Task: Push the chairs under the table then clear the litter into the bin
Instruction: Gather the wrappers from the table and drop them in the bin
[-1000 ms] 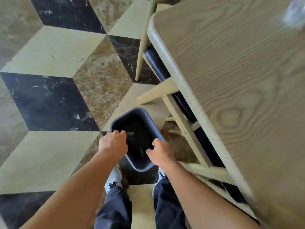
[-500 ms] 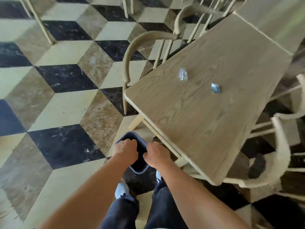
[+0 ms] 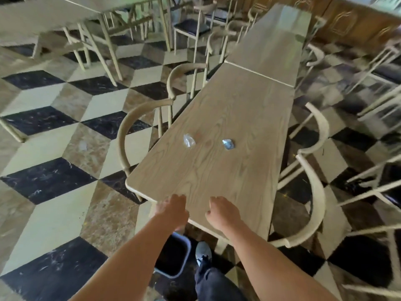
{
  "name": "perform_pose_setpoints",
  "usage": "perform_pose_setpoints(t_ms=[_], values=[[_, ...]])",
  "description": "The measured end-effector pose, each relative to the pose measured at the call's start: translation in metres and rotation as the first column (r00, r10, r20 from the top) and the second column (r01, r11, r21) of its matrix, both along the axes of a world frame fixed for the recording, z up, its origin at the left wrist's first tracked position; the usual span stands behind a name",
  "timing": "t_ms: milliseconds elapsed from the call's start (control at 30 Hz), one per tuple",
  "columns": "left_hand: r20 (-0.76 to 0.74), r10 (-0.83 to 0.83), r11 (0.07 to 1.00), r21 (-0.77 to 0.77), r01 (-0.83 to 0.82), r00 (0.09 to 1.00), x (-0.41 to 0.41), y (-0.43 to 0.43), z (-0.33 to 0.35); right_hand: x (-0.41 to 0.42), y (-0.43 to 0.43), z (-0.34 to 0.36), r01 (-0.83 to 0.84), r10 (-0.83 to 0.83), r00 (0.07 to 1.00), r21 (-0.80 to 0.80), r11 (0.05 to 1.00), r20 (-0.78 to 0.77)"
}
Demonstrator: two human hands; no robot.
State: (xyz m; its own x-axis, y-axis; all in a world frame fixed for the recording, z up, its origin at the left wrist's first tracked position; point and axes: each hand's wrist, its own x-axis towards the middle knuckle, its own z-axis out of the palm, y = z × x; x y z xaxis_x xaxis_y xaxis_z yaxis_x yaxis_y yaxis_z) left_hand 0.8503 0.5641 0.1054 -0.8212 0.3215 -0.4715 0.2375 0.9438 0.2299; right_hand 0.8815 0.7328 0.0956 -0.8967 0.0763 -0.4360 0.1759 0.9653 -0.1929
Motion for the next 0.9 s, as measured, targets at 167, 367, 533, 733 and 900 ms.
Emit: perform_pose_setpoints(t_ms=[167,367,533,733,900], values=[[0.001,-0.021,0.999,-0.045,0.021,1.000,-0.054,0.030,-0.005,-0.050,0.032,-0.010,0.033,-0.033,0.999,-0.001,0.999,-0.010],[0.027,0.054,0.994,-0.092,-0.051,0.998,-0.142,0.067,-0.012,-0.133,0.077,-0.023,0.057,-0.057,0.998,-0.060,0.997,-0.008],[0.014,0.088,0.991,-0.098,-0.086,0.996,-0.214,0.095,-0.032,-0.200,0.117,-0.040,0.101,-0.102,0.995,-0.074,0.992,-0.011],[-0.029,0.150,0.982,-0.109,-0.152,0.988,-0.262,0.109,-0.072,-0.262,0.155,-0.072,0.132,-0.133,0.991,-0.039,0.990,-0.025],[-0.119,0.217,0.975,-0.017,-0.220,0.969,-0.297,0.113,-0.095,-0.293,0.169,-0.098,0.136,-0.138,0.983,-0.020,0.990,-0.120]])
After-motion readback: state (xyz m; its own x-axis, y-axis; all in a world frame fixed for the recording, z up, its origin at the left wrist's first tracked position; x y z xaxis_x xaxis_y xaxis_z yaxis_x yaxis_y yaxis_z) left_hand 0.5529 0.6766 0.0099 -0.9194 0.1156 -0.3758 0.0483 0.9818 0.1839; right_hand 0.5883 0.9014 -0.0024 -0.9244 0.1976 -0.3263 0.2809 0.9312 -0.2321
